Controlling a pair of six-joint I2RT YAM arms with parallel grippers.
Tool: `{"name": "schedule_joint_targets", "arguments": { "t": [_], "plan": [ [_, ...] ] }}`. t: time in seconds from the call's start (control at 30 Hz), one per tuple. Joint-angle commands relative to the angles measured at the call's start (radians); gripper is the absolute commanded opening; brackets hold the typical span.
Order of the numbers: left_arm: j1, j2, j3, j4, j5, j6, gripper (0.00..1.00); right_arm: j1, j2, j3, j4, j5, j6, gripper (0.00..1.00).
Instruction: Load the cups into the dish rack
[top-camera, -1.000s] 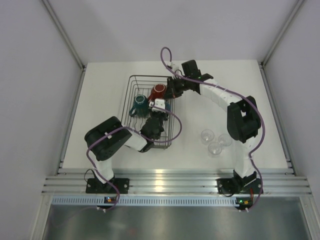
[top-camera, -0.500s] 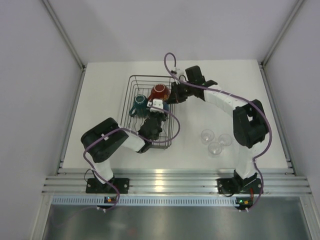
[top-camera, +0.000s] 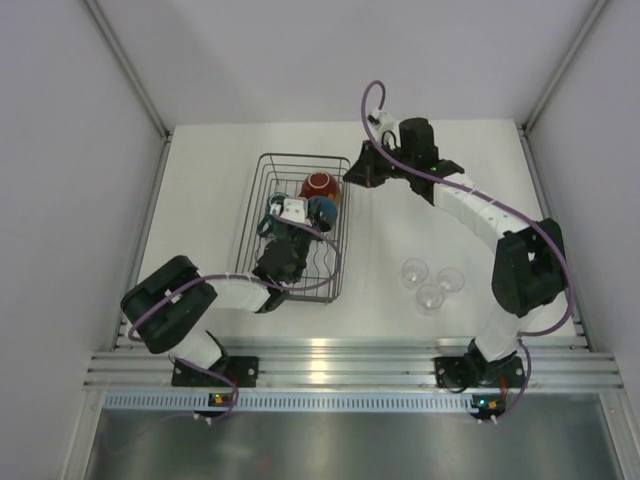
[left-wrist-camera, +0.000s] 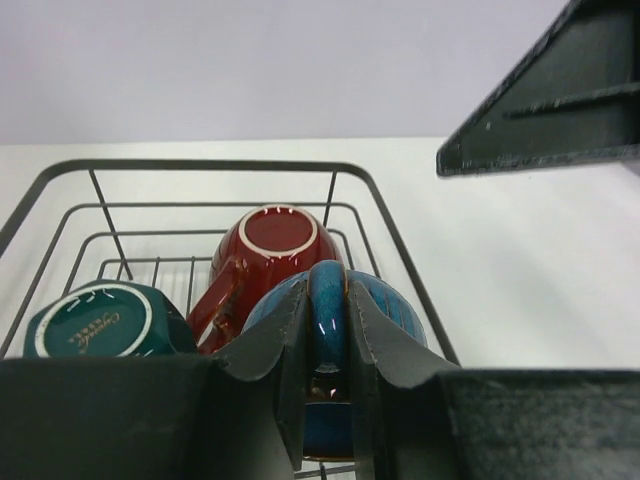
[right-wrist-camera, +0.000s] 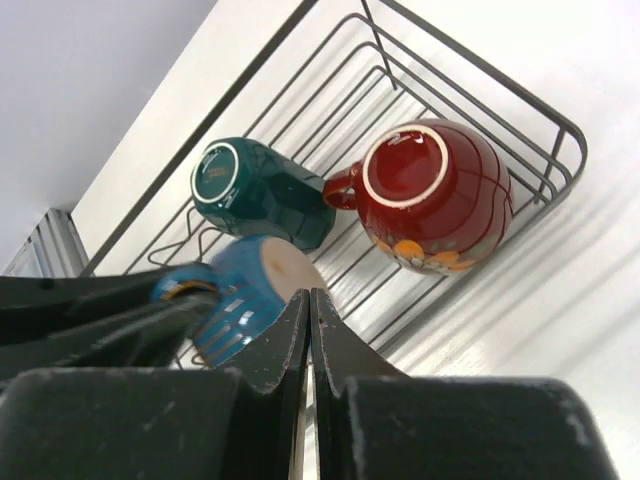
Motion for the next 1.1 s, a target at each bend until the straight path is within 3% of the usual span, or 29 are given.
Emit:
{"name": "schedule_joint_targets", "arguments": {
  "t": [0.0, 0.1, 0.2, 0.4, 0.5, 0.57, 0.67, 0.77, 0.8, 0.9, 1.07],
  "plan": [
    [0.003, -0.113, -0.016, 0.112, 0.048, -0.027, 0.00, -0.017, -0.073, -0.058, 0.108, -0.009, 0.025, 0.01],
    [0.011, -0.182, -0.039, 0.112, 0.081, -0.047, 0.00, -0.028, -0.086, -0.083, 0.113, -0.041, 0.025, 0.02],
    [0.014, -0.254, -0.062, 0.110, 0.094, -0.067, 0.00, -0.052, -0.099, -0.141, 0.228, -0.117, 0.104, 0.02],
    [0.035, -0.370, -0.096, 0.103, 0.141, -0.148, 0.00, -0.108, -0.210, -0.386, 0.670, -0.266, 0.292, 0.07],
    [0.096, -0.417, -0.071, 0.026, 0.248, -0.271, 0.00, -0.104, -0.286, -0.465, 0.772, -0.303, 0.297, 0.13],
    [0.127, -0.434, -0.030, -0.144, 0.270, -0.375, 0.00, -0.104, -0.317, -0.506, 0.776, -0.291, 0.284, 0.22],
    [0.140, -0.458, 0.018, -0.251, 0.220, -0.482, 0.00, -0.080, -0.432, -0.610, 0.768, -0.126, 0.220, 0.31],
    [0.140, -0.470, 0.044, -0.323, 0.158, -0.617, 0.00, 0.018, -0.567, -0.680, 0.687, 0.191, 0.037, 0.35],
    [0.140, -0.472, 0.074, -0.353, 0.146, -0.653, 0.00, 0.058, -0.613, -0.687, 0.669, 0.387, -0.008, 0.35],
    [0.140, -0.460, 0.108, -0.419, 0.123, -0.800, 0.00, 0.219, -0.639, -0.688, 0.615, 0.686, -0.130, 0.37],
    [0.138, -0.415, 0.187, -0.542, 0.081, -0.980, 0.00, 0.425, -0.618, -0.678, 0.654, 1.013, -0.257, 0.38]
  ]
}}
